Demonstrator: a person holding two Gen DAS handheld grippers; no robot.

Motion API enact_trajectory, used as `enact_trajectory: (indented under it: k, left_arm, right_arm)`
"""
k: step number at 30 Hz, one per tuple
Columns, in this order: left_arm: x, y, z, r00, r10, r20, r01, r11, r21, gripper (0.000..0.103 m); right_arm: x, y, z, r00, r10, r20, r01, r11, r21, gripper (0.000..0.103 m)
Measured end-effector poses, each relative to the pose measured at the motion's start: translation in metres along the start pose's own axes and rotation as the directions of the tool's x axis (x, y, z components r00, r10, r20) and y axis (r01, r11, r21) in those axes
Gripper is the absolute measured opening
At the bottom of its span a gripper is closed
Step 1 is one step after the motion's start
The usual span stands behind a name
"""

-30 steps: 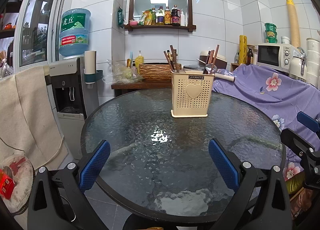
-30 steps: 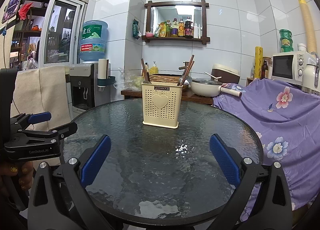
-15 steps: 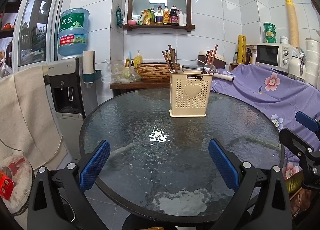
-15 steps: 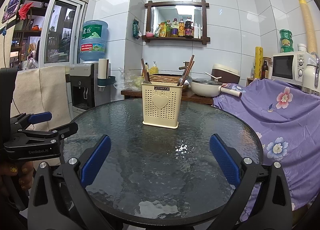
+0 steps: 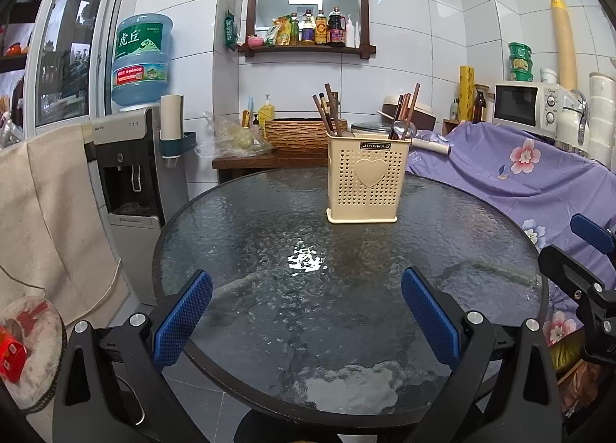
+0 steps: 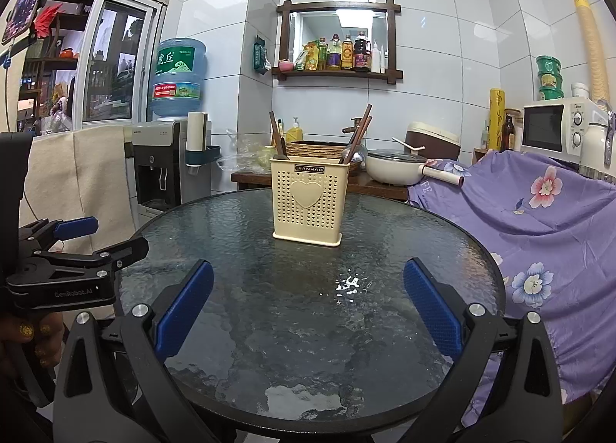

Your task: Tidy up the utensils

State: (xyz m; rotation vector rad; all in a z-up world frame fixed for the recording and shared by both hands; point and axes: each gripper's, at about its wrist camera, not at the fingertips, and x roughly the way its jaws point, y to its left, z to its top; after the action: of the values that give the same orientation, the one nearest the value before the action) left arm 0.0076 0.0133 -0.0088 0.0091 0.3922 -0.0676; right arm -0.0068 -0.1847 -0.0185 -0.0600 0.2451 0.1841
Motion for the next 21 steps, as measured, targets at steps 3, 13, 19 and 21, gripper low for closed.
enact_trajectory:
  k: [3,13,19,21]
  left_arm:
    - [0.0000,0.0001,0.0003,1.000,0.001,0.000,-0.001,1.000,0.000,0.097]
    - [0.0000,-0.0015,-0.0001,1.000,0.003,-0.003,-0.003,1.000,0.006,0.097]
    - [0.0003,-0.0013,0.0006,1.000,0.006,-0.006,-0.006,1.000,0.009,0.097]
    - [0.0004,-0.0021,0.0001,1.000,0.008,-0.004,-0.008,1.000,0.009,0.097]
  right_arm:
    - [0.0009,-0.0002,0.0009,1.000,0.000,-0.002,0.000,1.000,0.001,0.097]
    - [0.0004,-0.0007,0.0003,1.000,-0.001,-0.001,0.001,1.000,0.000,0.097]
    - [0.0003,-0.0036,-0.0004,1.000,-0.001,-0.004,0.001,1.000,0.005,0.097]
    - [-0.0001,-0.0039,-0.0007,1.000,-0.001,-0.002,0.001,1.000,0.003,0.097]
